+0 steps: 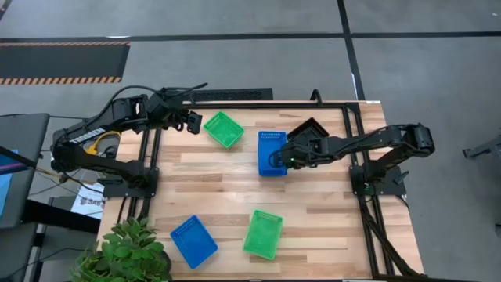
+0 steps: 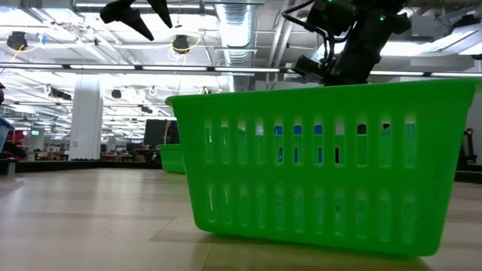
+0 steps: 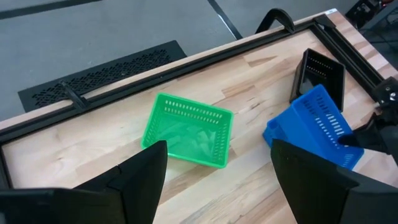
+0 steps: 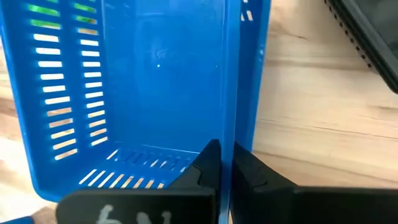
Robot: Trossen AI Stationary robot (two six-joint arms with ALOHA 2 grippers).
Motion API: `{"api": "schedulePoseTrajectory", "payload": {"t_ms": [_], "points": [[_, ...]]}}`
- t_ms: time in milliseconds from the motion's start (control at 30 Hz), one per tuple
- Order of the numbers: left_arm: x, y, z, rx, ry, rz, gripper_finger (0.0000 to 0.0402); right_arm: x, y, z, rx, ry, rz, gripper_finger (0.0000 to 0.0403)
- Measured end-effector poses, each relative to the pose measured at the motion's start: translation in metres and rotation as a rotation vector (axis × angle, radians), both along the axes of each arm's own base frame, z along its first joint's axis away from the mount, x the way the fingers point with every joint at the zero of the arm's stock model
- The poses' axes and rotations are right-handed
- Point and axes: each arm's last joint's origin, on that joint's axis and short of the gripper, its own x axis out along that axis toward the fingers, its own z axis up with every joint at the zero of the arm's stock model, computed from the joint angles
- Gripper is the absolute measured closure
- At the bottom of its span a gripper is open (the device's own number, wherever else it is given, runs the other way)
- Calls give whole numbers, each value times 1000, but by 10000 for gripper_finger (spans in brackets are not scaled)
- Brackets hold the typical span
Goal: Stack baskets by color
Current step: Stack the top blue bin on the middle blue bin, then move the stacked blue bin to the top middle of the stacked green and black bins
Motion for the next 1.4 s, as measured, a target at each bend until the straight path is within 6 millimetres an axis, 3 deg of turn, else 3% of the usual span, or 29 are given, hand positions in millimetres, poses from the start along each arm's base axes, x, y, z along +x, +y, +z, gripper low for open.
{"api": "schedulePoseTrajectory", "payload": {"t_ms": [433,867,1067,1167,1267,1400], "points": [[0,0,0,6,5,-6,128,-2,2,-2,46,23,21,344],[0,0,0,6,5,-5,128,-3,-8,-3,7,52,57,289],[0,0,0,5,5,-5,128,-4,-1,21,-67,-24,218,267],[0,0,0,5,6,-5,128,-7,12,29,-68,-42,392,271],[0,0,0,5,8,-5,128,-6,22,23,-31,-12,567,285],[0,0,0,4,9,-6,128,5,18,8,45,-20,684,303]]}}
